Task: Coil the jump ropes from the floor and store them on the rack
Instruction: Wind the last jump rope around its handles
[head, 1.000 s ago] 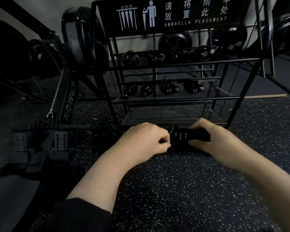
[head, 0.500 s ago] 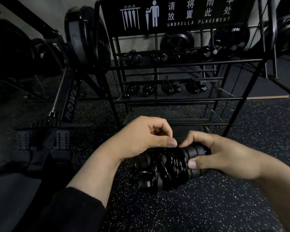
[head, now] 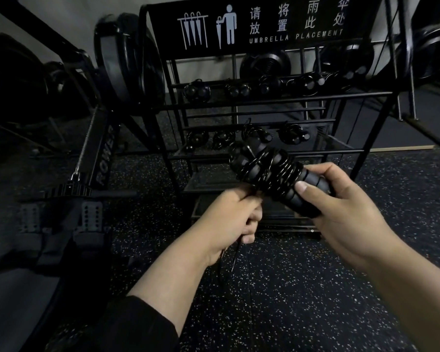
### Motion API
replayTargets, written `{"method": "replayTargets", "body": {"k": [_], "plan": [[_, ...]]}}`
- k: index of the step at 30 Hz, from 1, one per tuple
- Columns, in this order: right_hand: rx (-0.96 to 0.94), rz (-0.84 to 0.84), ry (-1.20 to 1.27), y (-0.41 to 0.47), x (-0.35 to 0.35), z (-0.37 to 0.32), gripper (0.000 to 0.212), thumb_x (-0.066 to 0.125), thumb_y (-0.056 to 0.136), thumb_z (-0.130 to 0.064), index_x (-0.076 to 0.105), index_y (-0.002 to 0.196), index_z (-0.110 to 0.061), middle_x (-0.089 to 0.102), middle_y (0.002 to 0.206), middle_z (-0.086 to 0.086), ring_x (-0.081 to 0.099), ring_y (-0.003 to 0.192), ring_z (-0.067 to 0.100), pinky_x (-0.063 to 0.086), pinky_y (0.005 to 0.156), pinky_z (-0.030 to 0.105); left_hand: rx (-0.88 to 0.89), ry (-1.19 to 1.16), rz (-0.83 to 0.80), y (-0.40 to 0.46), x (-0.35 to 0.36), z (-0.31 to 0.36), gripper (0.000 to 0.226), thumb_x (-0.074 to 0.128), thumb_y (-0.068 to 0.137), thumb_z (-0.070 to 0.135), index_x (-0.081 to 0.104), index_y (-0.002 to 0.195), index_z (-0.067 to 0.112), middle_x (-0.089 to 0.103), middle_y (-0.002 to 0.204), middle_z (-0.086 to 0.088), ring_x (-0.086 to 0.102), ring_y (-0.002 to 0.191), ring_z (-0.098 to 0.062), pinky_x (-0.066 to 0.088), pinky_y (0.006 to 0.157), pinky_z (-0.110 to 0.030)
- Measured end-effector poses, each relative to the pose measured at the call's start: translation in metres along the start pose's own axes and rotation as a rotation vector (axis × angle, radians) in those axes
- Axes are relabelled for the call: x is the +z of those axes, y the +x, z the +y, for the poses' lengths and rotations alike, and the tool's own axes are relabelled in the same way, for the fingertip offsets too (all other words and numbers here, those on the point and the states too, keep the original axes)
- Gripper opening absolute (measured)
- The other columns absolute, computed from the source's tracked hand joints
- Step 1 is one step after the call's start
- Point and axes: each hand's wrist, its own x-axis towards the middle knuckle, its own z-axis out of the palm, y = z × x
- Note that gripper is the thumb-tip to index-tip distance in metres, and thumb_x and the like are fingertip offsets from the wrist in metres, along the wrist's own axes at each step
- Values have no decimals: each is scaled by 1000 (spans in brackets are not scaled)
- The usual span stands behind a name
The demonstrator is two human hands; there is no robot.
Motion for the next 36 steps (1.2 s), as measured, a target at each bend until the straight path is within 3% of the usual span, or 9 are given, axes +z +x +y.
{"method": "replayTargets", "body": {"k": [9,12,16,19,22,27,31,34,36], "plan": [[-116,260,-619,6,-12,10,20,74,92,-25,60,104,-34,72,99,-8,67,92,-1,54,84,30,-152,-245,-38,-1,-3,-1,33,44,101,2,56,131,6,46,68,0,45,56,-13,47,53,-30],[-147,201,-822,4,-6,16,31,75,91,-19,53,104,-35,63,103,-16,57,86,-12,40,69,8,-160,-324,16,-3,0,-1,17,43,104,3,58,112,3,45,66,-1,43,54,-13,44,49,-27],[-148,-2,-1027,1,2,24,52,78,85,-8,42,93,-45,53,119,-26,53,110,-3,40,84,16,-161,-315,146,1,3,-5,24,39,102,2,45,83,15,44,64,0,43,53,-14,43,48,-28],[-135,-106,-993,-8,9,31,33,75,86,-40,43,94,-38,52,112,-37,54,103,-13,40,75,7,-127,-203,253,4,-1,-6,21,36,102,3,52,91,10,44,64,0,43,50,-13,43,45,-28],[-153,22,-877,-12,12,33,40,56,81,-67,44,88,-29,61,84,-8,56,71,7,41,60,18,-98,-26,236,1,2,-7,23,38,102,9,58,91,8,48,69,-3,48,52,-15,46,49,-32],[-45,-3,-801,-6,7,22,81,69,75,-60,25,142,-52,56,118,-22,62,101,-4,51,85,27,-139,130,177,-4,8,-6,26,37,103,14,62,96,8,57,68,-6,57,54,-17,46,53,-25],[-65,9,-863,-2,5,20,71,61,87,-54,28,150,-55,55,119,-27,60,103,-6,46,86,23,-124,-117,75,-8,13,2,23,41,101,9,63,93,6,57,82,-10,55,57,-19,58,74,-47],[-71,19,-887,0,5,25,64,62,94,-45,35,152,-46,54,127,-17,51,109,-15,39,91,9,-50,26,133,-5,19,-3,35,51,103,41,64,116,11,67,95,-2,66,72,-20,57,90,-54],[-62,31,-874,2,7,26,63,61,94,-44,37,152,-45,52,128,-16,46,107,-25,37,89,1,5,218,165,-6,20,-7,74,45,94,71,40,152,25,64,133,8,66,116,-17,50,107,-44]]}}
